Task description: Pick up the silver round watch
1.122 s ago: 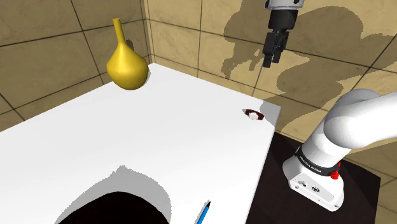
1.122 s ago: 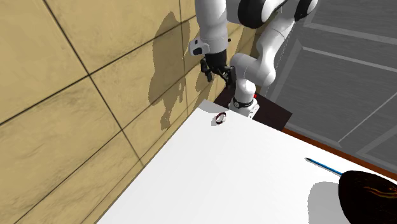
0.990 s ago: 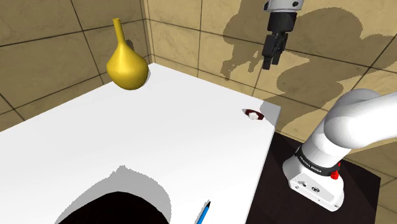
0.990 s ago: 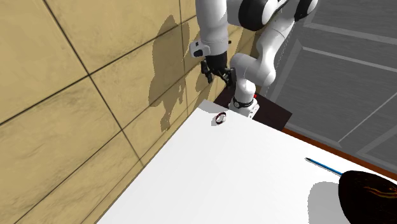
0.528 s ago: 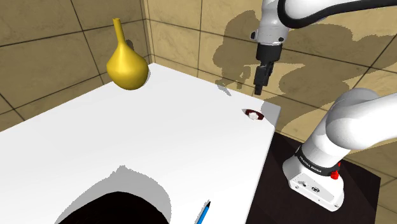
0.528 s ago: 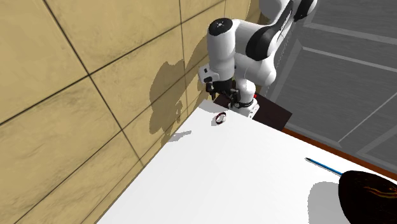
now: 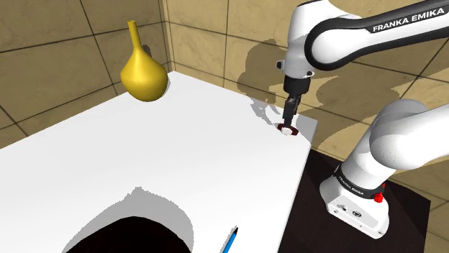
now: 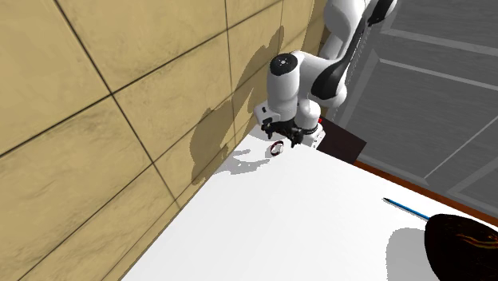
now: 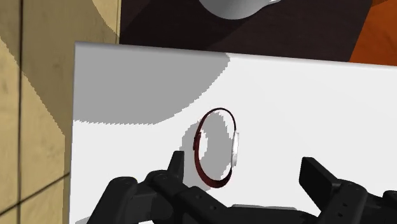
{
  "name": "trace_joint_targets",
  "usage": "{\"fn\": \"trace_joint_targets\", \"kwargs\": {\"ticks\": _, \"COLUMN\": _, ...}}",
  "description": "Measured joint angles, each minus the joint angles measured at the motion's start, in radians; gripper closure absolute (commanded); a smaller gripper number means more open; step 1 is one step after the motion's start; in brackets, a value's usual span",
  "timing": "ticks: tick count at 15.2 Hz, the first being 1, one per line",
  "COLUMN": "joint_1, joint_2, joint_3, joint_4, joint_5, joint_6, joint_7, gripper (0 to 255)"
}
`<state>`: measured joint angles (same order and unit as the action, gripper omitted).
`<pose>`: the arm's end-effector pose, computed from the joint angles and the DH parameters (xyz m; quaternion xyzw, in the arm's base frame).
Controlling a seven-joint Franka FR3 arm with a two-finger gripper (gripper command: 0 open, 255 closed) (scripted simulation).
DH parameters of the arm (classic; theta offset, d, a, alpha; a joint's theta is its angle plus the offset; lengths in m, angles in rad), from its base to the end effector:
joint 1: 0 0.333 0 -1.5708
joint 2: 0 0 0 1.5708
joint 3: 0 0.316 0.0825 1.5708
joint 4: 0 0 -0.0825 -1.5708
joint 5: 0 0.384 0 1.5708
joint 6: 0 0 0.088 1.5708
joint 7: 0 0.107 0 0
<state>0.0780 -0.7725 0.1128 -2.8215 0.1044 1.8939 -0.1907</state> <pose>0.2826 0.0579 0.3928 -0.9855 -0.1502 0.0779 0.0101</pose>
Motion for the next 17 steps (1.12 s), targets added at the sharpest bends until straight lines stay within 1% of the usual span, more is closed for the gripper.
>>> {"fn": "trace_joint_targets", "kwargs": {"ticks": 4, "joint_1": 0.001, "joint_2": 0.025, "joint_3": 0.004, "joint_4": -0.033, "joint_5": 0.004, "joint_6": 0.058, "joint_7": -0.001, "gripper": 0}}
{"fn": "trace_joint_targets", "kwargs": {"ticks": 5, "joint_1": 0.001, "joint_2": 0.027, "joint_3": 0.004, "joint_4": -0.035, "joint_5": 0.004, "joint_6": 0.062, "joint_7": -0.002, "gripper": 255}}
{"fn": "trace_joint_targets", "kwargs": {"ticks": 15, "joint_1": 0.001, "joint_2": 0.029, "joint_3": 0.004, "joint_4": -0.037, "joint_5": 0.004, "joint_6": 0.067, "joint_7": -0.002, "gripper": 255}}
{"fn": "trace_joint_targets", "kwargs": {"ticks": 17, "joint_1": 0.001, "joint_2": 0.018, "joint_3": 0.003, "joint_4": -0.026, "joint_5": 0.003, "joint_6": 0.045, "joint_7": -0.001, "gripper": 255}}
